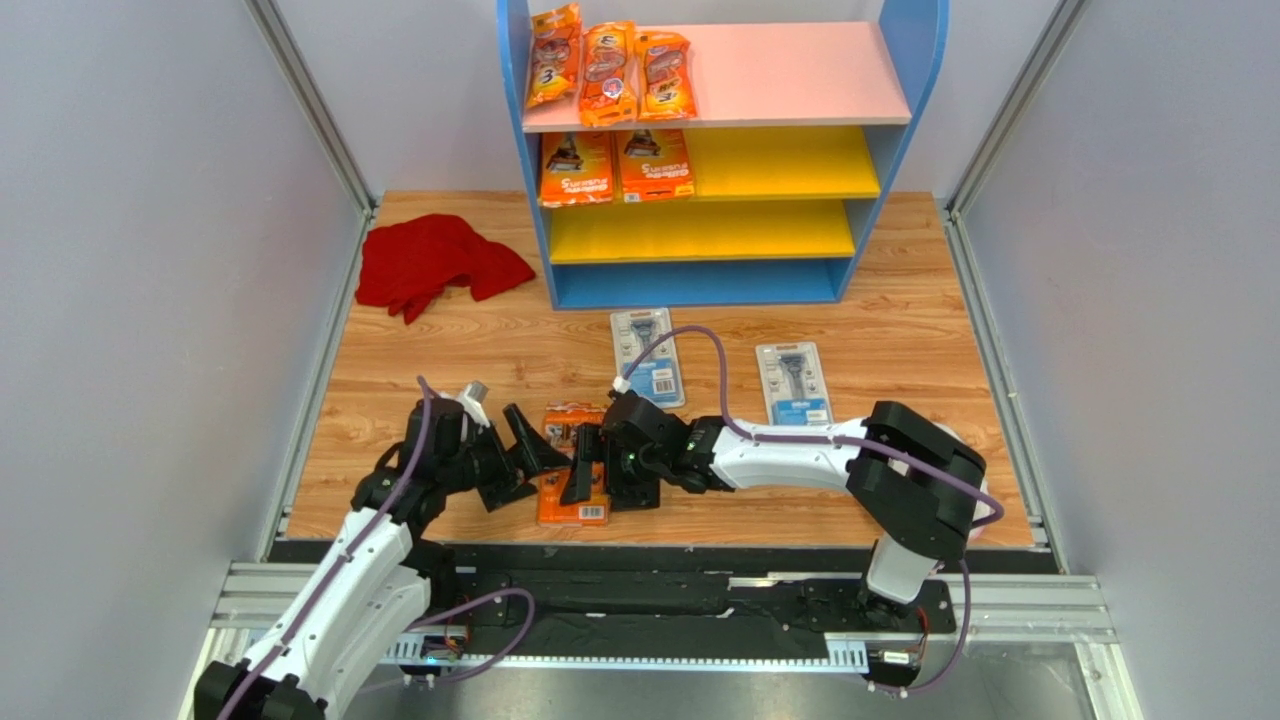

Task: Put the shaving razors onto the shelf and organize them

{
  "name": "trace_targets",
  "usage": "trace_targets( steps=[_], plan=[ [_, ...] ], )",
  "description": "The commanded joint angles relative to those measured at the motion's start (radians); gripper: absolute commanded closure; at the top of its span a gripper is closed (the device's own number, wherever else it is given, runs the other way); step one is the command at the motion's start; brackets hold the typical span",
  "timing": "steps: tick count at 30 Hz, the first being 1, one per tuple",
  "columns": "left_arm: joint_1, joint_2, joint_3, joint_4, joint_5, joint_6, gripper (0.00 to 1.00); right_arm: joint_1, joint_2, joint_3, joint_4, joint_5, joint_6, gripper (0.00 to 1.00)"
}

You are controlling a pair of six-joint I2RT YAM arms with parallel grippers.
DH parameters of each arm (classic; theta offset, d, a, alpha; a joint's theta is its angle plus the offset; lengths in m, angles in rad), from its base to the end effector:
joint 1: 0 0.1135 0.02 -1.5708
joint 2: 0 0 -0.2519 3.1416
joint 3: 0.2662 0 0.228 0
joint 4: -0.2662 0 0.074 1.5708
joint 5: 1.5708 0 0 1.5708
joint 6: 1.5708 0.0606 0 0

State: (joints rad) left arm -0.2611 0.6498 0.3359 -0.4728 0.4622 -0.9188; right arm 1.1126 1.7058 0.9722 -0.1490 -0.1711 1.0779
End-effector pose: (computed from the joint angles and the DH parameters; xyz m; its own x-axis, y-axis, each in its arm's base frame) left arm 0.1261 -0.0617 0.1642 -0.8405 -0.5118 -0.1775 -0.2189 0.6207 -0.7529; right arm 0.1422 0.3116 0.1571 -0.9824 -0.0292 -0.1847 -0.1398 0.7706 0.6218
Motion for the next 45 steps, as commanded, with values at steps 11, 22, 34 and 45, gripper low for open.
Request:
trace_targets(
  steps=[11,22,34,45],
  plan=[
    [-0.119,-0.01,-0.047,-0.09,-0.121,-0.08,0.04,0.015,-0.043,-0.093,0.069,0.122,0.068,0.12],
    [-0.119,0.174,-0.084,0.157,-0.146,-0.129,0.04,-0.033,0.041,-0.105,0.241,0.145,0.07,0.13],
    [-0.245,0.036,-0.048,0.068,-0.145,-0.176,0.05,-0.014,-0.083,-0.185,0.368,0.062,0.096,0.16],
    [-0.479,-0.113,-0.092,-0.049,-0.175,-0.33,0.06,0.105,-0.13,-0.216,0.255,0.097,0.181,0.16]
  ],
)
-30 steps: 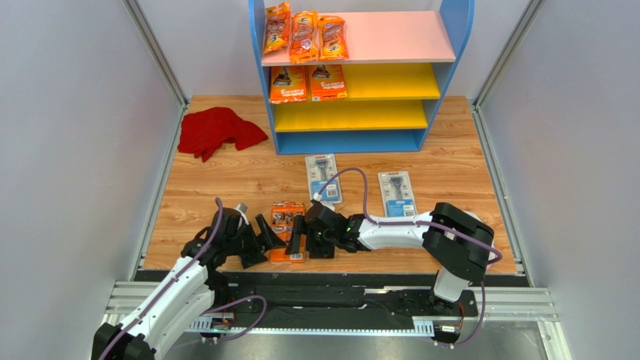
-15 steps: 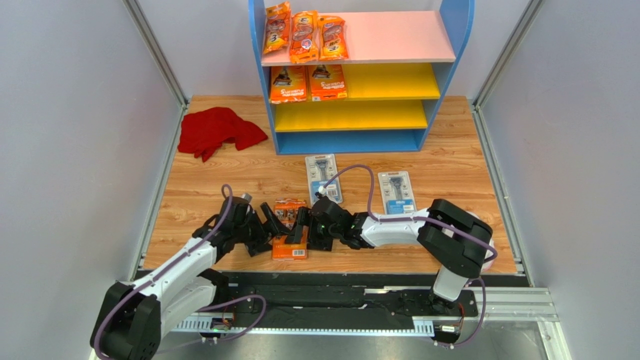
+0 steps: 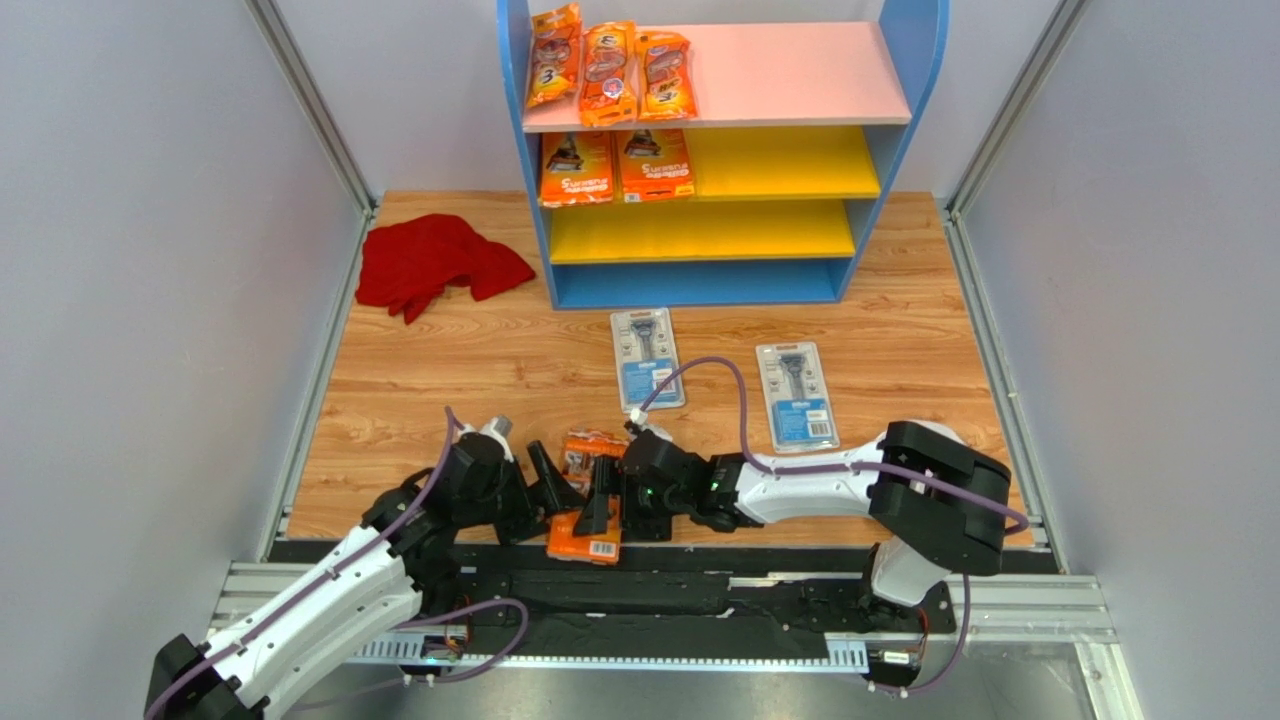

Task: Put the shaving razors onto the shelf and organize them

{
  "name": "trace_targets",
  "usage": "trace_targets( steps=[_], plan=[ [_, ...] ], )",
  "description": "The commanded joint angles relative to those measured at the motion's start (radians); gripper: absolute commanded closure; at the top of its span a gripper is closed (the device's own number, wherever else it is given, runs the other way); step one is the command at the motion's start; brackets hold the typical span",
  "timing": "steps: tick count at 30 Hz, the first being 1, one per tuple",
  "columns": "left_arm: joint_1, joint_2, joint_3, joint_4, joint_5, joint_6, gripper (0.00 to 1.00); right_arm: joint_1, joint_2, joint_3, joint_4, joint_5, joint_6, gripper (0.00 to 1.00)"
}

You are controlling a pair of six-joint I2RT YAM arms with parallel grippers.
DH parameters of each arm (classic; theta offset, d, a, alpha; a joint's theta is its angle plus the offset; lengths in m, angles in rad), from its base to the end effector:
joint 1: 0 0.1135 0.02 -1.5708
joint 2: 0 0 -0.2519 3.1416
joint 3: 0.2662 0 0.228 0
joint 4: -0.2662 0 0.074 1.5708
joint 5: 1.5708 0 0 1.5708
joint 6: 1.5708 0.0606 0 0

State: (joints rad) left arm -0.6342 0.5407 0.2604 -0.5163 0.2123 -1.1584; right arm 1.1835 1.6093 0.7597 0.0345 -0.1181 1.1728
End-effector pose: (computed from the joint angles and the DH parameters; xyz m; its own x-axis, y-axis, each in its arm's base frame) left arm 0.0933 -0.0845 0.1447 -0.8702 -0.4717 -0.1422 -0.2479 0.6688 -0.7009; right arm 0.1112 0.2916 0.1420 -0.9823 0.0156 -0.1867 -0.1148 0.7376 0.6654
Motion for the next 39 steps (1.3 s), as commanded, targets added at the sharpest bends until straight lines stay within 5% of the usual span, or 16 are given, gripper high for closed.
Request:
trace_targets(
  steps=[1,8,14,17,21,27,31,39],
  plan=[
    [-0.126,-0.002,-0.021,-0.004,0.059,-0.107,0.06,0.041,-0.035,-0.016,0.07,0.051,0.099,0.16],
    [-0.257,0.004,-0.038,-0.004,-0.002,-0.179,0.06,0.059,-0.071,-0.19,0.2,0.086,0.237,0.16],
    [-0.28,0.005,-0.05,0.024,-0.022,-0.198,0.06,0.059,-0.063,-0.352,0.523,0.156,0.274,0.17],
    [-0.28,0.013,-0.049,0.032,-0.025,-0.196,0.06,0.059,0.004,-0.355,0.668,0.134,0.278,0.29],
    [-0.282,0.016,-0.046,0.032,-0.024,-0.193,0.06,0.067,0.112,-0.356,0.87,0.064,0.335,0.64],
    [-0.282,-0.005,-0.021,-0.01,-0.048,-0.173,0.06,0.077,0.189,-0.421,1.056,0.066,0.404,0.85],
    [-0.282,-0.024,0.042,-0.053,-0.085,-0.143,0.05,0.077,0.106,-0.442,0.99,0.083,0.377,0.87],
    [-0.282,-0.013,0.142,-0.077,-0.145,-0.064,0.02,0.08,-0.328,-0.364,0.348,0.162,0.173,0.9]
  ],
)
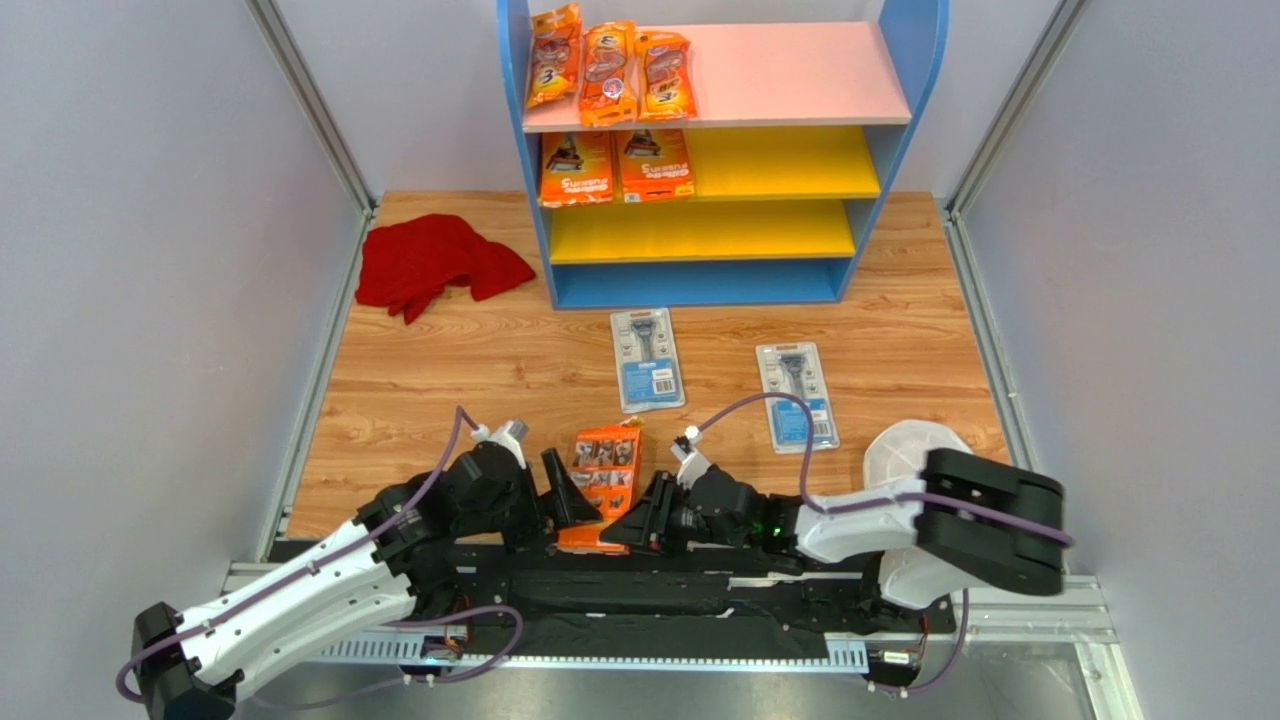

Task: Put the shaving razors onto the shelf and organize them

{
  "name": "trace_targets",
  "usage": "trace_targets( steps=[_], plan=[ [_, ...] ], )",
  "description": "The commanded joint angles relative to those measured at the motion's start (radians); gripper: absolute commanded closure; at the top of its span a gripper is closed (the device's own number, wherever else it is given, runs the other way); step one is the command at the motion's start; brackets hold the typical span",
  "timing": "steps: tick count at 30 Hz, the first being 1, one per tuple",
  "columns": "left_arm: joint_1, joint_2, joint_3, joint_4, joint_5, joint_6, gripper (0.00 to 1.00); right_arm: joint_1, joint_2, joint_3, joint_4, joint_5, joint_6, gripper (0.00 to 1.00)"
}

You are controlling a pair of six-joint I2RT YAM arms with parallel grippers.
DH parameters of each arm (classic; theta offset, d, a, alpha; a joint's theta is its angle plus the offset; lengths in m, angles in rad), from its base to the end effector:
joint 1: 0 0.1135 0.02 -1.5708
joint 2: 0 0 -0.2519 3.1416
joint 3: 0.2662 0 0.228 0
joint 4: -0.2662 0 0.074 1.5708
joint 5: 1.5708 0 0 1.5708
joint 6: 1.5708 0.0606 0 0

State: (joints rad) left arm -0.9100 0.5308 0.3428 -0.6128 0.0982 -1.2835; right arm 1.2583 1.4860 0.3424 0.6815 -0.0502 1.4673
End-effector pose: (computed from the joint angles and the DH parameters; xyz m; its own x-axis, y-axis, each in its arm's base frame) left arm 0.0711 -0.1012 0.1624 -0.9185 -0.3735 -0.1298 -0.1880 0.7014 -0.6875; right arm 0.0785 0.2529 0.1292 -0.9732 0.2191 -0.0702 0.0367 0.4493 0.8926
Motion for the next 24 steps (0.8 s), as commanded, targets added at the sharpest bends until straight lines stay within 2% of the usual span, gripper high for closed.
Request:
trace_targets(
  steps=[1,7,11,14,19,24],
  plan=[
    [-0.006,-0.012,0.059,0.062,-0.029,0.07,0.02,0.004,-0.251,0.049,-0.344,0.122,-0.136,0.9],
    [-0.004,-0.121,0.027,0.185,-0.043,0.095,0.01,-0.005,-0.574,-0.025,-0.6,0.136,-0.189,0.9],
    [-0.004,-0.106,0.025,0.243,-0.009,0.148,0.01,-0.007,-0.778,-0.029,-0.84,0.127,-0.24,0.91],
    [-0.004,-0.075,0.002,0.346,0.047,0.185,0.01,-0.007,-0.913,-0.033,-0.925,0.107,-0.286,0.92],
    [-0.004,0.0,-0.047,0.565,0.184,0.23,0.01,-0.007,-1.043,-0.016,-0.979,0.025,-0.374,0.92],
    [-0.004,0.018,-0.085,0.722,0.265,0.243,0.01,-0.007,-1.017,0.029,-1.008,-0.057,-0.429,0.93]
  ],
)
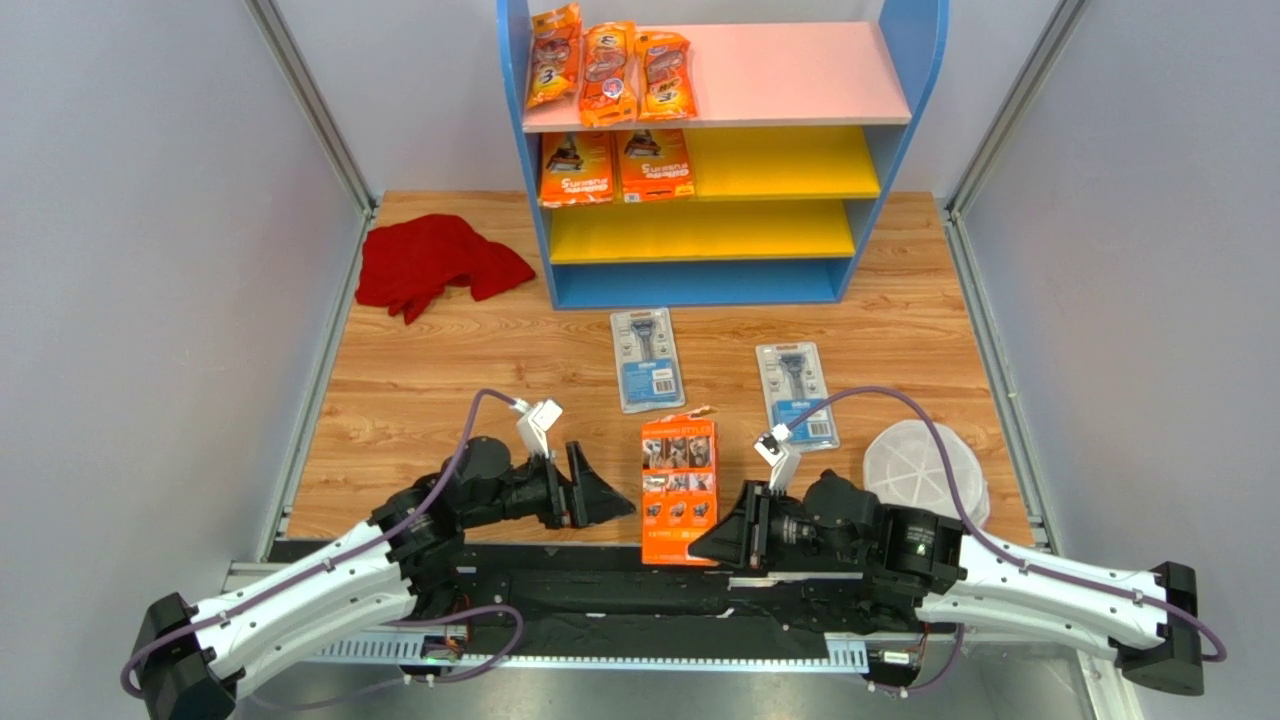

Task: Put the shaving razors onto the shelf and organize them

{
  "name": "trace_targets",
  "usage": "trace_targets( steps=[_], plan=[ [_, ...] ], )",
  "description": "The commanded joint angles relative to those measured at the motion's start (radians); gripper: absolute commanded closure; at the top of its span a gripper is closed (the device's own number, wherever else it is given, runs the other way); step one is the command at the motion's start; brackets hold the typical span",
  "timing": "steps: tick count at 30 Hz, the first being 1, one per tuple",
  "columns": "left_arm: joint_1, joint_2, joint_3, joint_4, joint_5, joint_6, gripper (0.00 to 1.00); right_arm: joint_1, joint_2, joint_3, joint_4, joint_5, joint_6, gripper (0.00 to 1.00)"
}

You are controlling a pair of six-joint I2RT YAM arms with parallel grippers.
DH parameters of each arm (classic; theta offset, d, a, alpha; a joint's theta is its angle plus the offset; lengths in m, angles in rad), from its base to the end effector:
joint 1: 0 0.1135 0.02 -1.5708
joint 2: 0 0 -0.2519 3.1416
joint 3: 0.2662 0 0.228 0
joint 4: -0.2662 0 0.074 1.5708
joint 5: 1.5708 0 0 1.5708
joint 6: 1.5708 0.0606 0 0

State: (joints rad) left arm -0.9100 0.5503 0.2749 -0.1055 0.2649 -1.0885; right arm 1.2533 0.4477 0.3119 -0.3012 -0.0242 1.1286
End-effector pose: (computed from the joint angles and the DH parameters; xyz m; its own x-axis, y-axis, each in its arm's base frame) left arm 0.0834 -0.1331 0.1939 -0.9130 -0.2186 -0.3444 0.2205 0.4458 -0.8676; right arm 0.0426 0.1343 0.1952 -0.9211 0.0912 -0.3784 -0.2899 0.4880 0.8233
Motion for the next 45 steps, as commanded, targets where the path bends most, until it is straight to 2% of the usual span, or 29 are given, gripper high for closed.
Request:
trace_targets(
  steps=[1,9,13,21,24,27,32,34,36,37,40,41,45],
  plan=[
    [-0.004,-0.001,-0.019,0.239,0.105,0.055,0.01,-0.002,0.035,0.067,-0.024,-0.118,-0.108,0.93],
    [-0.004,0.046,-0.019,0.267,0.134,0.081,0.02,-0.002,0.18,0.133,0.111,-0.275,-0.188,0.93],
    [-0.004,0.054,-0.032,0.263,0.129,0.075,0.05,-0.002,0.189,0.159,0.097,-0.266,-0.21,0.94],
    [-0.004,0.025,-0.063,0.305,0.128,0.072,0.11,0.0,0.192,0.148,0.152,-0.35,-0.205,0.94],
    [-0.004,0.002,-0.066,0.32,0.122,0.067,0.2,0.0,0.207,0.148,0.149,-0.387,-0.211,0.94],
    [-0.004,-0.03,-0.066,0.287,0.109,0.067,0.39,0.0,0.215,0.148,0.129,-0.382,-0.222,0.92],
    [-0.004,-0.098,-0.078,0.265,0.109,0.053,0.59,0.0,0.223,0.139,0.132,-0.376,-0.219,0.87],
    [-0.004,-0.111,-0.077,0.228,0.099,0.053,0.74,0.0,0.223,0.141,0.126,-0.364,-0.22,0.85],
    [-0.004,-0.131,-0.075,0.204,0.086,0.052,0.86,0.0,0.221,0.148,0.109,-0.346,-0.225,0.82],
    [-0.004,-0.138,-0.075,0.196,0.08,0.05,0.89,0.0,0.223,0.15,0.094,-0.327,-0.228,0.8],
    [-0.004,-0.147,-0.069,0.178,0.068,0.045,0.99,0.0,0.218,0.162,0.068,-0.274,-0.227,0.65],
    [-0.004,-0.145,-0.068,0.176,0.057,0.035,1.0,0.0,0.214,0.167,0.059,-0.255,-0.224,0.54],
    [-0.004,-0.142,-0.063,0.178,0.014,-0.002,1.0,0.0,0.184,0.179,0.022,-0.163,-0.193,0.3]
  ],
)
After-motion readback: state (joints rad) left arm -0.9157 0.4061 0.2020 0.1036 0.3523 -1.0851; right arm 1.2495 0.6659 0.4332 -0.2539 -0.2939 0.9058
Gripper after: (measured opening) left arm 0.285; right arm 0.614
